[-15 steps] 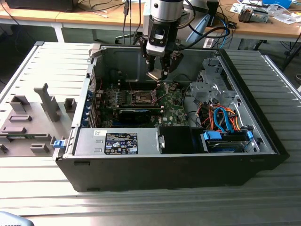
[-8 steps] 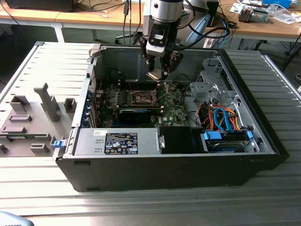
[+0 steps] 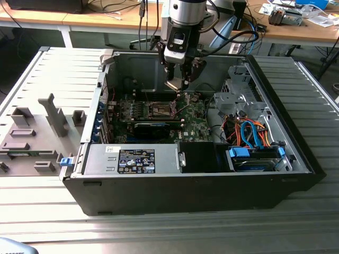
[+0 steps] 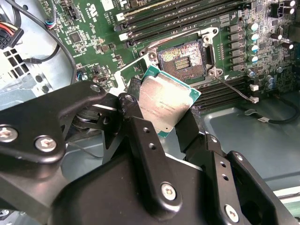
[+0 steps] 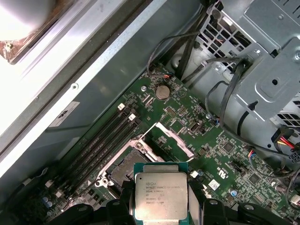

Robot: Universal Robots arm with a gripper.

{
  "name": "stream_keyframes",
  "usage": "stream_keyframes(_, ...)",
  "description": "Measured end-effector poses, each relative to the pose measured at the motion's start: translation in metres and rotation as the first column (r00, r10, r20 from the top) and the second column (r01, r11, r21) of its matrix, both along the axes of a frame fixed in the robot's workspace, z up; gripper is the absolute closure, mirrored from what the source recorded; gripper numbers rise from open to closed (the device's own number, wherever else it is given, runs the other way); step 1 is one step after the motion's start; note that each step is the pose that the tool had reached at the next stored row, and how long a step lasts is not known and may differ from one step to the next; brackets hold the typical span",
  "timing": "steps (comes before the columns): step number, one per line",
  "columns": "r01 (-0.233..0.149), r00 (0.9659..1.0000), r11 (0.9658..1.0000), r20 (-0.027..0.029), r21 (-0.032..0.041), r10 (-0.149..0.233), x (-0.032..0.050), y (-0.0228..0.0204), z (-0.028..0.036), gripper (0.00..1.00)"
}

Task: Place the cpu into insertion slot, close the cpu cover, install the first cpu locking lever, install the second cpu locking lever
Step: 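Place the cpu into insertion slot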

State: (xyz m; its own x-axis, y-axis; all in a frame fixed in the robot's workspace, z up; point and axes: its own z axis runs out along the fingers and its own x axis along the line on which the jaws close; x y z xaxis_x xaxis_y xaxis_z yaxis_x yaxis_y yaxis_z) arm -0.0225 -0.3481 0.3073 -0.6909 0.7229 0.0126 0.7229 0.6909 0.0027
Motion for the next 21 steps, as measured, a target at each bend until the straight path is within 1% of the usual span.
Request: stream_keyframes(21, 0.018, 0.9998, 0.9998, 0.0000, 0.0000, -0.018, 0.0000, 0.0000, -0.0008, 0.45)
